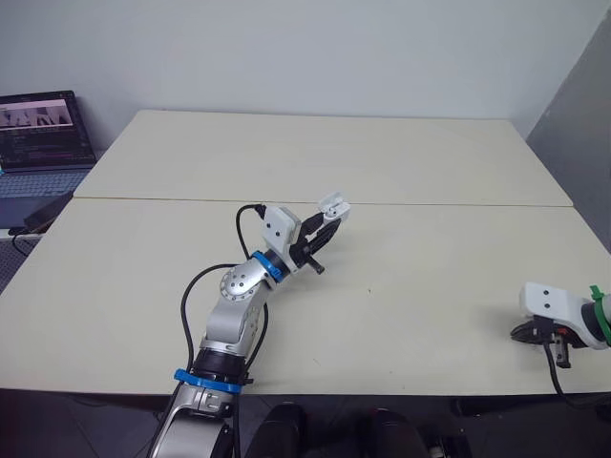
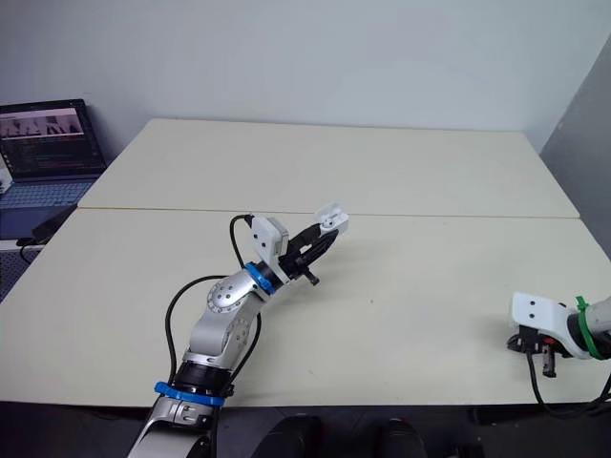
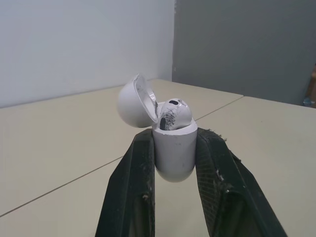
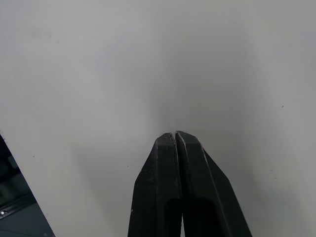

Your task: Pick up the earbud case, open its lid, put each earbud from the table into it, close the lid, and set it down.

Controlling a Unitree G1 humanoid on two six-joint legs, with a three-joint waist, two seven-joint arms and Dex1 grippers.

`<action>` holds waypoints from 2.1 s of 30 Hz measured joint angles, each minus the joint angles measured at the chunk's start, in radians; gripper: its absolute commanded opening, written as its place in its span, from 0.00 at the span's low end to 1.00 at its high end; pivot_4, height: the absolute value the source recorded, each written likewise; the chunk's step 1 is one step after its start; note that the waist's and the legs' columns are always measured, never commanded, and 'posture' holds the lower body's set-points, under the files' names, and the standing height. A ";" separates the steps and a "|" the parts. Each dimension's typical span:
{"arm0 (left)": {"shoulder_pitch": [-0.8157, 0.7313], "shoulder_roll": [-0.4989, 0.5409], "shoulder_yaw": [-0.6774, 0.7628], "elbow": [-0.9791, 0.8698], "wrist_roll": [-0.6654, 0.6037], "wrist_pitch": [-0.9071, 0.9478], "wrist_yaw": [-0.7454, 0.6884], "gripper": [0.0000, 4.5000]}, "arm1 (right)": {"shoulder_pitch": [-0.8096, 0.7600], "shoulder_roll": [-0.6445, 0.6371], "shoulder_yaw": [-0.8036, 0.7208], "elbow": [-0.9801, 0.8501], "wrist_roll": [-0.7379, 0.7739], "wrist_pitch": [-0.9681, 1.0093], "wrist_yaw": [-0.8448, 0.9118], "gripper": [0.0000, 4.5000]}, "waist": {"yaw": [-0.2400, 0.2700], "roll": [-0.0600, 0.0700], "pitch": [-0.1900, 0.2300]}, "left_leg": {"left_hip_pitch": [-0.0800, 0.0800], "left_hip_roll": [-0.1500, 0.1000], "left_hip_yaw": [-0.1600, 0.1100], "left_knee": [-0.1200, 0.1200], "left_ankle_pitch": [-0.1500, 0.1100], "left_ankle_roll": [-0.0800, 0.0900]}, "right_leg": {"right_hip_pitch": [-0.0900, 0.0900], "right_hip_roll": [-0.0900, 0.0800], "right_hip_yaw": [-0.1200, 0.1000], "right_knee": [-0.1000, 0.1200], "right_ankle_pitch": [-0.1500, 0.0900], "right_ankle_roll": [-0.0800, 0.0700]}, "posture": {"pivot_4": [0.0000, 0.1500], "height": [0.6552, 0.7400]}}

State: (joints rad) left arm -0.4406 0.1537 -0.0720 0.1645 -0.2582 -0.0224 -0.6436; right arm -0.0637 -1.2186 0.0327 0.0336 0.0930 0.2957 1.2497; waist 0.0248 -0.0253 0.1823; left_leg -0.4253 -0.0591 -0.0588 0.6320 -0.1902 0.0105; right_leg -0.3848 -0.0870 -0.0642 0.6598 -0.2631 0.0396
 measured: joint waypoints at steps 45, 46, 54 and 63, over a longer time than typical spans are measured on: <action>0.010 -0.002 -0.008 -0.001 -0.001 0.001 -0.022 0.17 | 0.203 0.049 -0.251 -0.182 0.161 0.525 -0.210 0.69 | 0.001 0.001 0.000 | -0.002 -0.001 0.000 0.000 0.000 0.000 | -0.002 0.000 -0.001 0.000 0.000 0.000 | 1.00 1.00; 0.010 -0.002 -0.008 -0.001 -0.002 0.001 -0.022 0.17 | 0.202 0.049 -0.249 -0.181 0.161 0.524 -0.212 0.69 | 0.001 0.001 0.000 | -0.002 -0.001 0.000 0.000 0.000 0.000 | -0.002 0.000 -0.001 0.000 0.000 0.000 | 1.00 1.00; 0.011 -0.001 -0.008 -0.001 -0.002 0.012 -0.022 0.17 | 0.174 0.055 -0.235 -0.157 0.162 0.519 -0.229 0.48 | 0.001 0.001 0.000 | -0.002 -0.001 0.000 0.000 0.000 0.000 | -0.001 0.000 -0.001 0.000 0.000 0.001 | 1.00 1.00; 0.011 0.000 -0.008 -0.004 -0.002 0.013 -0.022 0.17 | 0.174 0.057 -0.233 -0.157 0.164 0.505 -0.227 0.09 | 0.001 0.001 0.000 | -0.002 -0.001 0.000 0.000 0.000 0.000 | -0.001 0.000 -0.001 0.000 0.000 0.001 | 1.00 1.00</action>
State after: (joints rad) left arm -0.4295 0.1540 -0.0804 0.1605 -0.2599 -0.0089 -0.6658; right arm 0.1104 -1.1617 -0.2004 -0.1230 0.2569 0.8007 1.0230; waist 0.0261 -0.0242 0.1823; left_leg -0.4271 -0.0597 -0.0589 0.6321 -0.1902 0.0107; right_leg -0.3861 -0.0870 -0.0655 0.6601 -0.2633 0.0402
